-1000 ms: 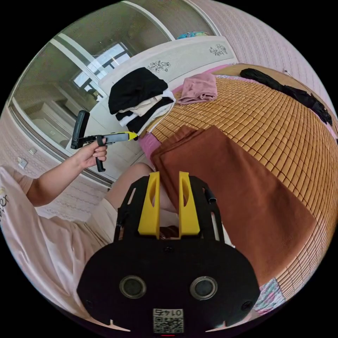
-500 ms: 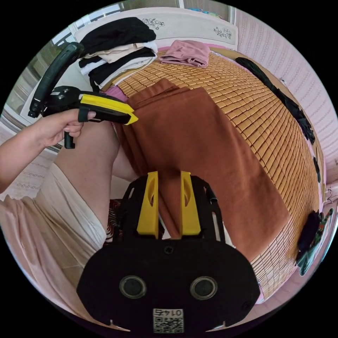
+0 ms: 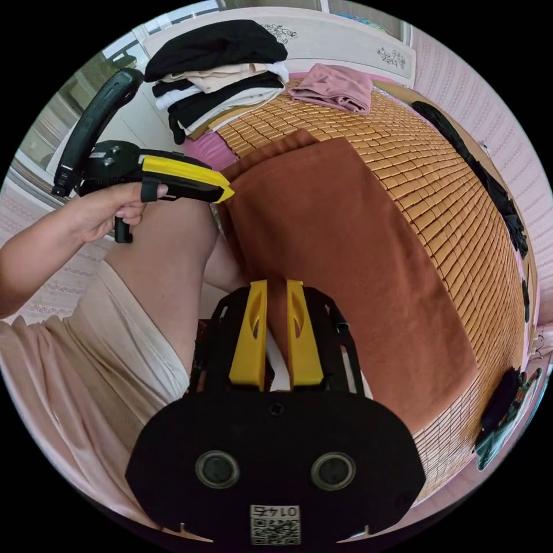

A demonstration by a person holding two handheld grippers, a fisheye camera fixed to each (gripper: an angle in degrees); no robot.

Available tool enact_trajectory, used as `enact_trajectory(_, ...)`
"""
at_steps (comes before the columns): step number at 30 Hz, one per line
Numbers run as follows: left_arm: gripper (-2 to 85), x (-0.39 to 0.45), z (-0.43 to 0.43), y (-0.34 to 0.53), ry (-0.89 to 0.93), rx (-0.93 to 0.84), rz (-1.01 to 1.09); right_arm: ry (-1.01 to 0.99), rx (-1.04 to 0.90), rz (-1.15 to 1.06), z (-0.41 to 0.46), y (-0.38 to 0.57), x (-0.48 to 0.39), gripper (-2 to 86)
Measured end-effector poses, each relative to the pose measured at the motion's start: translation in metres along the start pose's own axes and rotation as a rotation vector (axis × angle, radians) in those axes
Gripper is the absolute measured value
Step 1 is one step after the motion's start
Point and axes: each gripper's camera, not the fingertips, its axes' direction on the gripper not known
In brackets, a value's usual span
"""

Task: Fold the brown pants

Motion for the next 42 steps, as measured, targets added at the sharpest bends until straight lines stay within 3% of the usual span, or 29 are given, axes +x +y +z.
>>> enact_trajectory(4,6.4,0.007,-0.012,-0.004,-0.034,0.001,0.022,0.050,0.039,-0.021,-0.001,-0.002,-0.014,12.8)
enact_trajectory(9,13.4,0.014,-0.028,-0.011,0.012,-0.025,0.028,0.147,-0.028,-0.017,0.024,-0.008,-0.020,12.3)
enact_trajectory(15,9.5,0.022,-0.005,-0.027,-0.018,-0.103,0.041,0.211,-0.072,-0.078,0.042,-0.023,-0.026,9.9)
enact_trajectory(20,4.2,0.033,-0.018,-0.025,-0.003,-0.070,0.119,0.102,-0.045,-0.030,0.028,-0.031,-0.011,3.8)
enact_trajectory(25,3.5,0.045,-0.117,-0.004,0.000,0.200,0.138,0.198,0.091,-0.112,-0.024,-0.034,-0.035,2.8)
enact_trajectory(28,4.2,0.039,-0.144,0.013,-0.066,0.278,0.103,0.147,0.157,-0.122,-0.034,-0.045,-0.041,3.8)
enact_trajectory(34,7.3,-0.005,-0.026,0.014,-0.008,-0.075,-0.073,-0.041,-0.083,-0.011,0.033,-0.071,-0.011,5.8)
enact_trajectory(38,7.2,0.001,-0.040,0.020,-0.031,0.002,-0.071,0.051,0.023,0.038,0.006,-0.047,0.008,4.1)
enact_trajectory(42,5.3,0.031,-0.067,0.026,-0.050,0.112,0.020,0.230,0.004,0.142,-0.003,-0.015,0.037,1.3)
